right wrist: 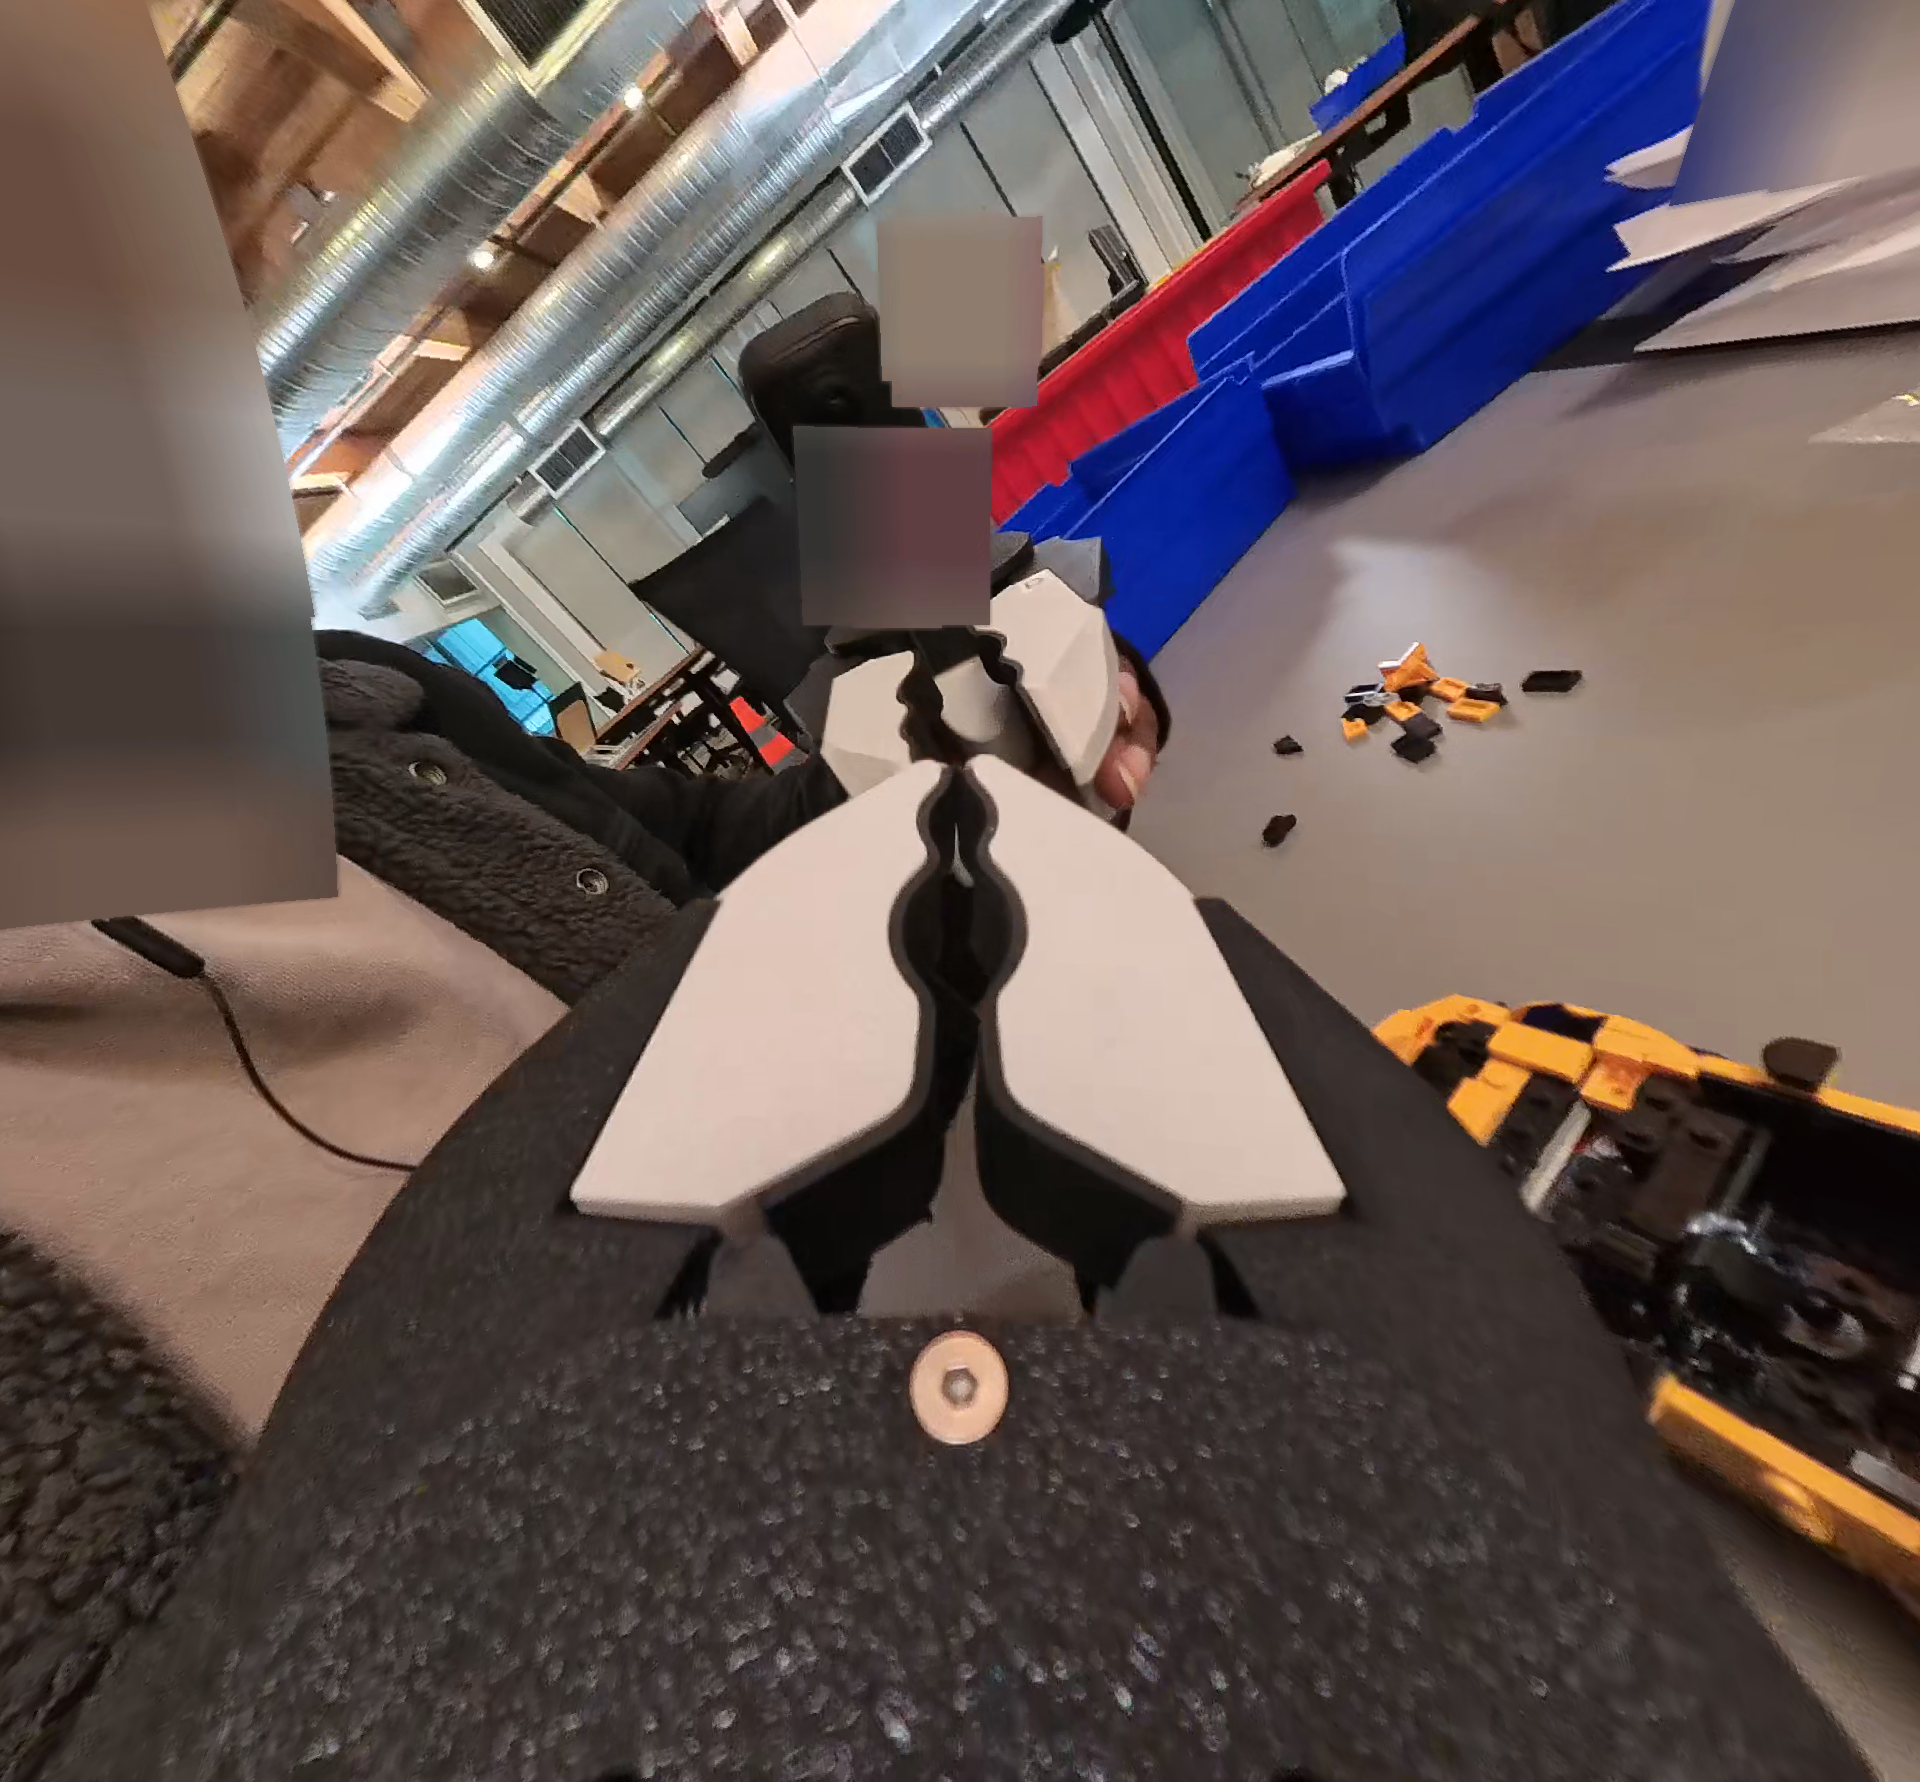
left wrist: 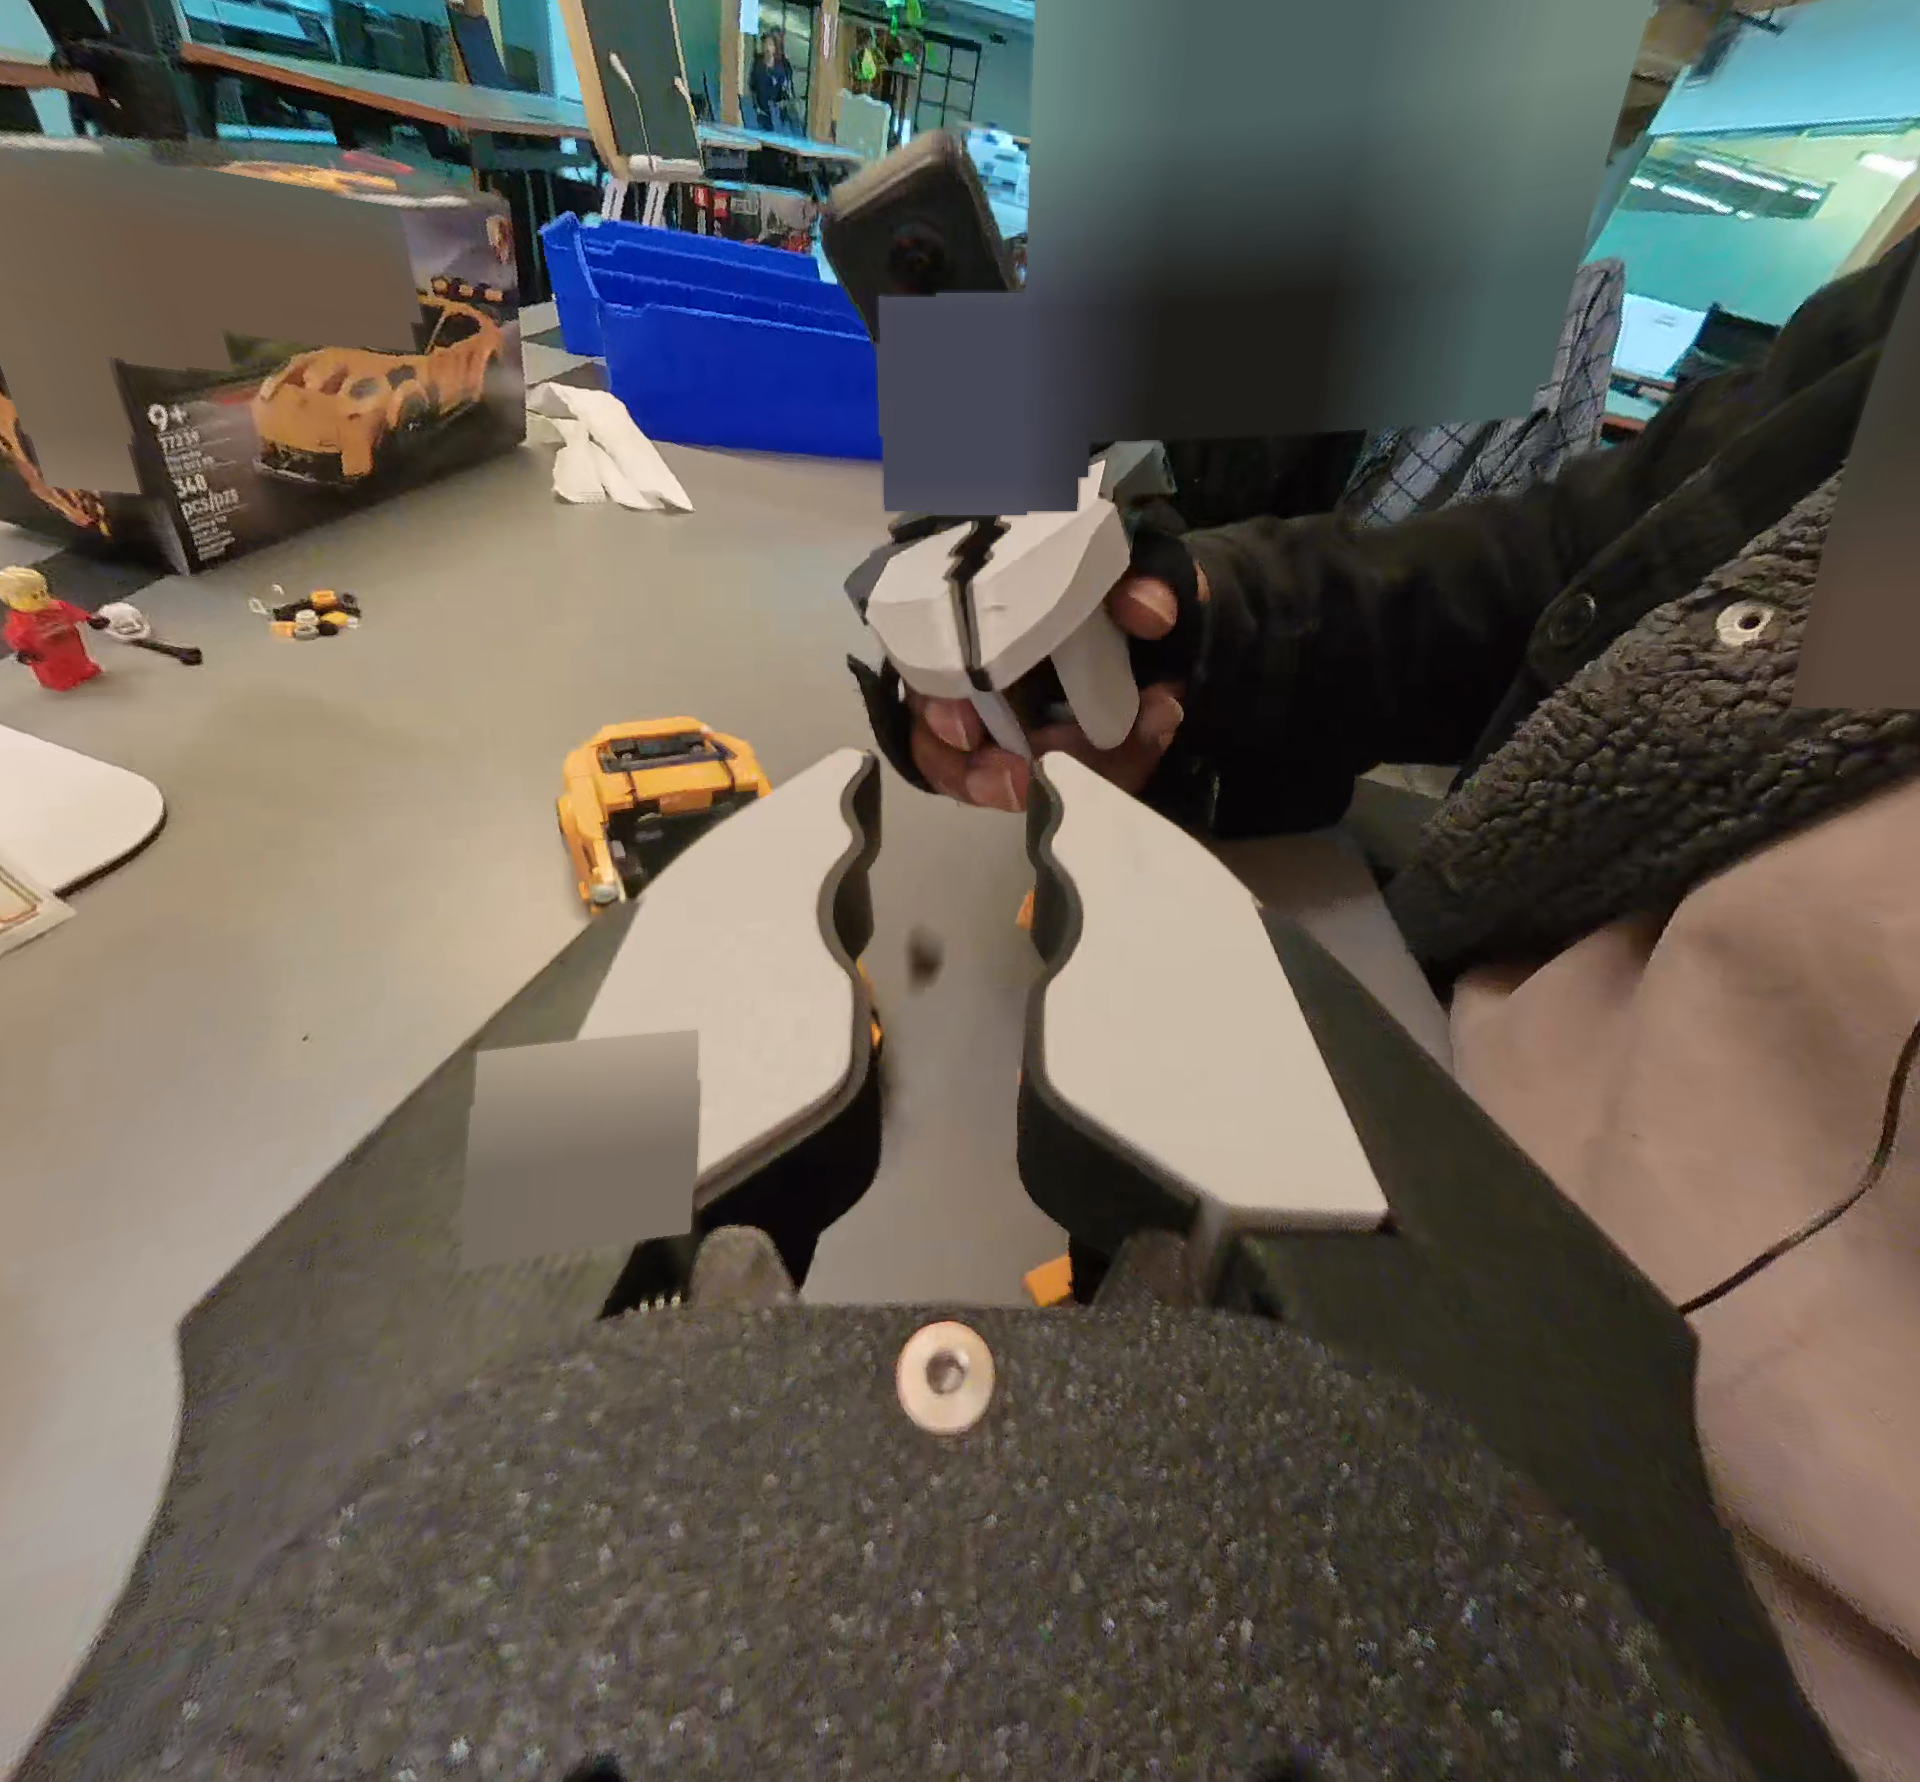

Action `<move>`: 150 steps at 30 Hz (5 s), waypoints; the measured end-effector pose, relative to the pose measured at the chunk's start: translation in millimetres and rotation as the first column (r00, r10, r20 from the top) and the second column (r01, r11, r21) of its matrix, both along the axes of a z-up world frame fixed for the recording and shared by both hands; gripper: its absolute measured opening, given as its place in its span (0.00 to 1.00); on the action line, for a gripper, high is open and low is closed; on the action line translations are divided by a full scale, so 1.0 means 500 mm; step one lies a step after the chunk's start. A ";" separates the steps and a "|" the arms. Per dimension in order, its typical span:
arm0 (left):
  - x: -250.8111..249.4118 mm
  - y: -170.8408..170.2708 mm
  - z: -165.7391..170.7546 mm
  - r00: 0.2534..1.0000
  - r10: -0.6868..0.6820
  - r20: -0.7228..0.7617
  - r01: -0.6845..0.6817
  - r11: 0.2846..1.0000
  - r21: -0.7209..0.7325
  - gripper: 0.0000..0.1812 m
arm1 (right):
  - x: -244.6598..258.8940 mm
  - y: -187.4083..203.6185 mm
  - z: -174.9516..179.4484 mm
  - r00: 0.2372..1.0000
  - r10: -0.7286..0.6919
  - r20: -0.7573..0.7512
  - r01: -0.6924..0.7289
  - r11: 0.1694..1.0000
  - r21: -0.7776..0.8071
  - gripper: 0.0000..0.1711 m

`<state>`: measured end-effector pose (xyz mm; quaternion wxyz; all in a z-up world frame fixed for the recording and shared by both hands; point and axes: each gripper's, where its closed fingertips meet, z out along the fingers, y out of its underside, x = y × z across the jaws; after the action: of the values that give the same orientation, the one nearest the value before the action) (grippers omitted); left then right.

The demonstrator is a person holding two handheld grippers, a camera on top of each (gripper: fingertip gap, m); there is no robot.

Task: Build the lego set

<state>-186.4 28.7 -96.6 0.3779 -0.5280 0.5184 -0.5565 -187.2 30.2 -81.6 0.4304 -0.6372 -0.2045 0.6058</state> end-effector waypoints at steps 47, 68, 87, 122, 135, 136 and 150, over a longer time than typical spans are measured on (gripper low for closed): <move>-0.228 -0.288 -0.267 0.465 -0.531 -0.708 0.846 0.502 0.180 0.10 | -0.019 -0.287 -0.211 0.690 -0.002 0.724 -0.135 0.982 0.131 0.06; -0.201 -0.303 -0.265 0.472 -0.588 -0.657 0.867 0.443 0.227 0.07 | -0.013 -0.287 -0.233 0.652 -0.024 0.758 -0.063 0.994 0.086 0.05; -0.151 -0.212 -0.263 0.660 -0.337 -0.672 0.621 0.747 0.235 0.18 | 0.014 -0.251 -0.217 0.731 -0.072 0.678 -0.002 0.994 0.108 0.04; 0.040 0.073 -0.199 0.786 0.312 -0.534 -0.267 0.950 0.163 0.08 | 0.226 0.052 -0.138 0.680 -0.275 0.679 0.052 0.943 0.329 0.08; 0.055 0.070 -0.213 0.764 0.359 -0.536 -0.308 0.933 0.185 0.09 | 0.229 0.118 -0.166 0.738 -0.221 0.637 0.007 0.948 0.319 0.09; 0.056 0.070 -0.213 0.764 0.366 -0.531 -0.314 0.930 0.190 0.09 | 0.229 0.118 -0.162 0.742 -0.222 0.632 0.010 0.947 0.322 0.09; 0.034 0.077 -0.196 0.794 0.356 -0.493 -0.266 0.932 0.246 0.10 | 0.238 0.118 -0.154 0.738 -0.233 0.633 0.012 0.943 0.333 0.08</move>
<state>-169.2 67.2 -194.5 0.3486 -0.7060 0.5520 -0.2746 -68.3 89.1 -158.8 0.4622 -0.7480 -0.3926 0.2698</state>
